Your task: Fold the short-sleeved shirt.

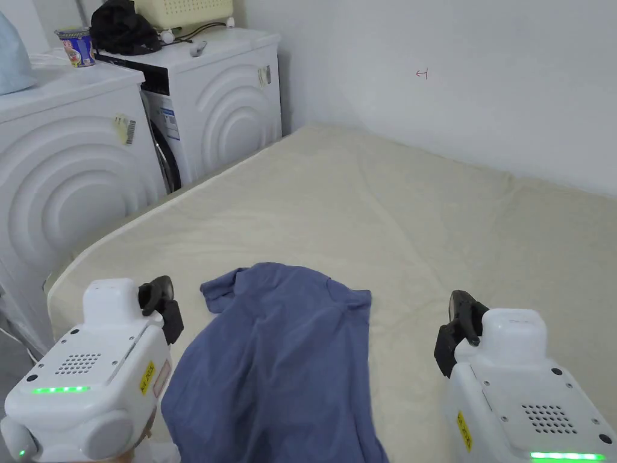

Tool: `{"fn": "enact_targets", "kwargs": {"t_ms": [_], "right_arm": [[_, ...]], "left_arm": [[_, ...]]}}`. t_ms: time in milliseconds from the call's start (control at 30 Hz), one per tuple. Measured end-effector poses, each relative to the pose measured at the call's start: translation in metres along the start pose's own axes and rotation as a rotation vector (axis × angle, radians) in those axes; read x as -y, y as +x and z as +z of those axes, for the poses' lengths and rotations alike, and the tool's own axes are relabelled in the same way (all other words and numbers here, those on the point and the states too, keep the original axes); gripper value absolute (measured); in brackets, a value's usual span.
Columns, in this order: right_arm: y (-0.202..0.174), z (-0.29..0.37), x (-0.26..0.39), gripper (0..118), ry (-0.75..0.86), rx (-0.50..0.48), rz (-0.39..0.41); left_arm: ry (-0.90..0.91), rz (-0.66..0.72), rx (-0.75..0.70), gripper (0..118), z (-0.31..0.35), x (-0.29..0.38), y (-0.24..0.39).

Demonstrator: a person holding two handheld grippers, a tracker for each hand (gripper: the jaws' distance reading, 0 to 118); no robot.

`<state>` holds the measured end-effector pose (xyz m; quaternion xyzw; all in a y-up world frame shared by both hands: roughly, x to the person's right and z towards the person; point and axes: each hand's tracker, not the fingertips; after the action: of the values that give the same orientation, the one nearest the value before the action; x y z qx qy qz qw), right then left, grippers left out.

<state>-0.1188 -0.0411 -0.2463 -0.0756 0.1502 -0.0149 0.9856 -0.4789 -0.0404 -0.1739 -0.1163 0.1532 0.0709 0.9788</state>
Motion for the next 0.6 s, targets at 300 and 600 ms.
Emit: {"fn": "enact_targets", "kwargs": {"t_ms": [300, 600], "right_arm": [[0.040, 0.006, 0.008, 0, -0.037, 0.135, -0.001], [0.089, 0.015, 0.021, 0, -0.095, 0.282, 0.005]], "left_arm": [[-0.523, 0.083, 0.135, 100, -0.114, 0.020, 0.037], [-0.855, 0.108, 0.114, 110, -0.217, 0.099, 0.066]]}}
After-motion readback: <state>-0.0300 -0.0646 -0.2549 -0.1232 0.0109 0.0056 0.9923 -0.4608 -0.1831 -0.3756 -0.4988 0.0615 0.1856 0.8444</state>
